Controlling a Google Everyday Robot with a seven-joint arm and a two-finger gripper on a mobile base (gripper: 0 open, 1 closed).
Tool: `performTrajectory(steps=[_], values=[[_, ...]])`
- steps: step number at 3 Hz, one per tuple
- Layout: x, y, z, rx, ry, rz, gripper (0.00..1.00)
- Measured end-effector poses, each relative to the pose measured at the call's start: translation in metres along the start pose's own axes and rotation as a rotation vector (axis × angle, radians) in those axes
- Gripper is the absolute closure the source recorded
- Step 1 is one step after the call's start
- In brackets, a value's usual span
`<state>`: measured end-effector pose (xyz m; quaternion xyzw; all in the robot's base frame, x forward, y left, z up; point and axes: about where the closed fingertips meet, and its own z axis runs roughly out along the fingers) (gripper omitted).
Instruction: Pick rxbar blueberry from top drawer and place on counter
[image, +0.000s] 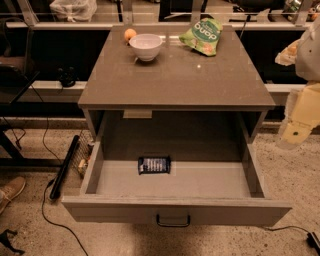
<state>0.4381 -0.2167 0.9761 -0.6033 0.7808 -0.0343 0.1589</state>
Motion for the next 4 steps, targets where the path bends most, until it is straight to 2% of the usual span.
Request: performTrajectory(steps=[1,2,4], values=[[0.0,0.0,0.0,0.0,0.0,0.0,0.0],[-0.011,-0.004,0.027,-0.037,-0.06,-0.008,0.0],[-0.066,0.011,0.153,-0.193,-0.222,-0.021,0.0]])
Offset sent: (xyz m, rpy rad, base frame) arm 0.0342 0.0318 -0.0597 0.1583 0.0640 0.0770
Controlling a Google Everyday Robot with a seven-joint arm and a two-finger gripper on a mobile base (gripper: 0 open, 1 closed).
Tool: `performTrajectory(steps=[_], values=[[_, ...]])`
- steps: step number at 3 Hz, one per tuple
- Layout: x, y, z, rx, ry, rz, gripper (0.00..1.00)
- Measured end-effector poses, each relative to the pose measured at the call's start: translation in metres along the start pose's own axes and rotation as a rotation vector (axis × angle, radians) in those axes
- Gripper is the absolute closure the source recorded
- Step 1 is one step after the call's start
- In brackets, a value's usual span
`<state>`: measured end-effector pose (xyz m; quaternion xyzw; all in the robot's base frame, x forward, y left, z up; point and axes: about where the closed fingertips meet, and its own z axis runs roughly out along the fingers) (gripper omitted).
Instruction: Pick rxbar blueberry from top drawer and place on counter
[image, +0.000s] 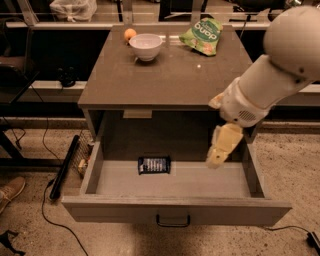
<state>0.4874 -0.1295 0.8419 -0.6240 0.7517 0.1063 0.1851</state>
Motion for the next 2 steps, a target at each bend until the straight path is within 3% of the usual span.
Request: performTrajectory(steps=[1,2], values=[[-0.0184,0.0023,0.0729,-0.077,-0.061,0.004,0.0],[-0.0184,0.0023,0.0729,-0.077,-0.061,0.004,0.0]])
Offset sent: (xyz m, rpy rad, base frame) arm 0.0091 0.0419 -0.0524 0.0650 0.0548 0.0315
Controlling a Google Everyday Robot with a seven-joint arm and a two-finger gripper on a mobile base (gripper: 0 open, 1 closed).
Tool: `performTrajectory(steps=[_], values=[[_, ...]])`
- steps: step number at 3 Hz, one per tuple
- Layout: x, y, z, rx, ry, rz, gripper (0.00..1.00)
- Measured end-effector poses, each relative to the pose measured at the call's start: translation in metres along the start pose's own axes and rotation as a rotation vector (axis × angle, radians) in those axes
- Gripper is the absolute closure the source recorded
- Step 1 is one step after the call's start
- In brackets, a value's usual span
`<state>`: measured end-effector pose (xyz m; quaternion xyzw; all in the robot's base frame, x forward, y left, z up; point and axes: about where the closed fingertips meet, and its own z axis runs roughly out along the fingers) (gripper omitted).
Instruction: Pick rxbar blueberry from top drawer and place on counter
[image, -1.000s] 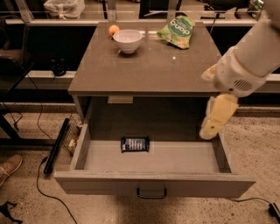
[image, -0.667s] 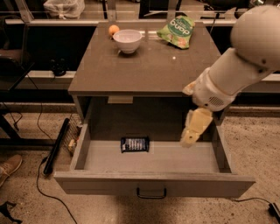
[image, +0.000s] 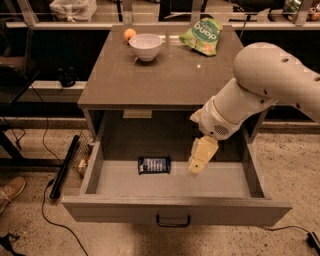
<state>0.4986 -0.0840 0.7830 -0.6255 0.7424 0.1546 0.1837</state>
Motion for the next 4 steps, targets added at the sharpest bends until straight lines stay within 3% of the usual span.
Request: performTrajectory(steps=[2,4], values=[[0.013,-0.032,0.07,0.025,-0.044,0.041,0.0],[0.005,-0.062,0.162,0.047,-0.076,0.065,0.0]])
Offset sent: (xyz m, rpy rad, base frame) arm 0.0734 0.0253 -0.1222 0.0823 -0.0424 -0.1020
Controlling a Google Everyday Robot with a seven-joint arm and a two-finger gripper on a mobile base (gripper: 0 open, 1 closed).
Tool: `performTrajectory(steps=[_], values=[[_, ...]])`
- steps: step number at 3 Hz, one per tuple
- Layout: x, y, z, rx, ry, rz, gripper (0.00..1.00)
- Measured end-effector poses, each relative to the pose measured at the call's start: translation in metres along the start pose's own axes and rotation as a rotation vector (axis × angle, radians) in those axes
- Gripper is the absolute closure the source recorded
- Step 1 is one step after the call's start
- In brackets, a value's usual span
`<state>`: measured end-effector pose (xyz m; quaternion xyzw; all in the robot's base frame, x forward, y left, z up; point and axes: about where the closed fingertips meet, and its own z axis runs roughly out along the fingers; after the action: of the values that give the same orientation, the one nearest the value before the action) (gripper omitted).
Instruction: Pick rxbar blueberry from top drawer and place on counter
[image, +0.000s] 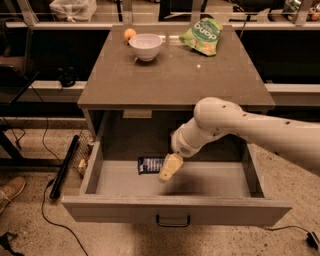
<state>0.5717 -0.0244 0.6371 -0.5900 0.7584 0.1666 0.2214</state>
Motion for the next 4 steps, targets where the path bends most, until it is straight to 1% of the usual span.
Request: performTrajectory(steps=[1,2,3,4], values=[[-0.008,-0.004,0.026,-0.004,-0.021,0.004,0.0],[-0.014,0.003,0.054,-0.016,-0.024,0.011,0.04],[-0.018,0.008,0.064,-0.02,-0.027,0.006,0.25],[-0.02,0.01,0.068,-0.02,-0.031,0.0,0.48]])
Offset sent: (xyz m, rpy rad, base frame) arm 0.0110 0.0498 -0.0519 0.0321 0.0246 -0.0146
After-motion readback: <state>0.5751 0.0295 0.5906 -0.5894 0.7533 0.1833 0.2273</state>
